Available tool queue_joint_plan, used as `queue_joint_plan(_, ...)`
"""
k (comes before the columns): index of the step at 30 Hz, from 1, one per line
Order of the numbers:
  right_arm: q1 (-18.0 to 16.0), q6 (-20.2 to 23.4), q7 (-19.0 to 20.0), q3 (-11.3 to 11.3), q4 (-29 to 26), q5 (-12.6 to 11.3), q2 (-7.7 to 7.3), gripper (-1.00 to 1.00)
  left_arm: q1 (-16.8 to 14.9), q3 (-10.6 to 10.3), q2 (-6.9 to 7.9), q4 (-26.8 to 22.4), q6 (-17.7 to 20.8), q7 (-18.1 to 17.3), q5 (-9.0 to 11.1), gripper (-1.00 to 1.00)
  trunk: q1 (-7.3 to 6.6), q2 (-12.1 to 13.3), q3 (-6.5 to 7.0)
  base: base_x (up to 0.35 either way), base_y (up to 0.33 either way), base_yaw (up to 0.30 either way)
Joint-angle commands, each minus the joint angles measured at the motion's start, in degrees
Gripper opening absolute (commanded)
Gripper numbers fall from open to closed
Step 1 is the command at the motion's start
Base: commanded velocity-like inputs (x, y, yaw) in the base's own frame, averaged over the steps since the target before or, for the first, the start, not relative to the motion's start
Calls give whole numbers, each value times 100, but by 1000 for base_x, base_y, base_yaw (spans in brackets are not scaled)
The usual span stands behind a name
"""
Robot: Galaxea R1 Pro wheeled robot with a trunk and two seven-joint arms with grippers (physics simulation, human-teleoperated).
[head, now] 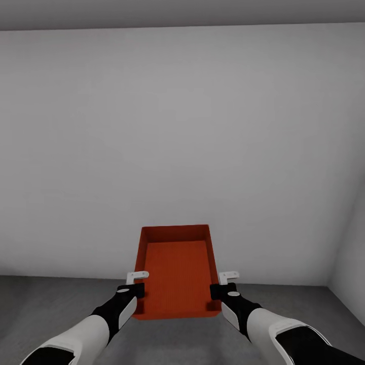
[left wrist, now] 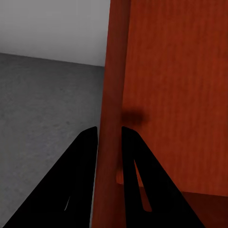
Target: Move the two storage containers from the living room to the garage. In the garage, place one container on the floor and stack the other container on top of it (either order is fine).
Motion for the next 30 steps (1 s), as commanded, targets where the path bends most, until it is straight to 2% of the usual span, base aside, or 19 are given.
queue_joint_plan(1, -3, -34, -28, -58, -4, -66, -12, -100, -1, 107, 123, -6, 45, 95, -15, -100, 24, -45, -19, 0, 0, 0)
queue_joint_plan(30, -3, -34, -28, -58, -4, -66, -12, -100, -1, 107, 132, -11, 42, 95, -15, -100, 661, -1208, -540, 0, 0, 0)
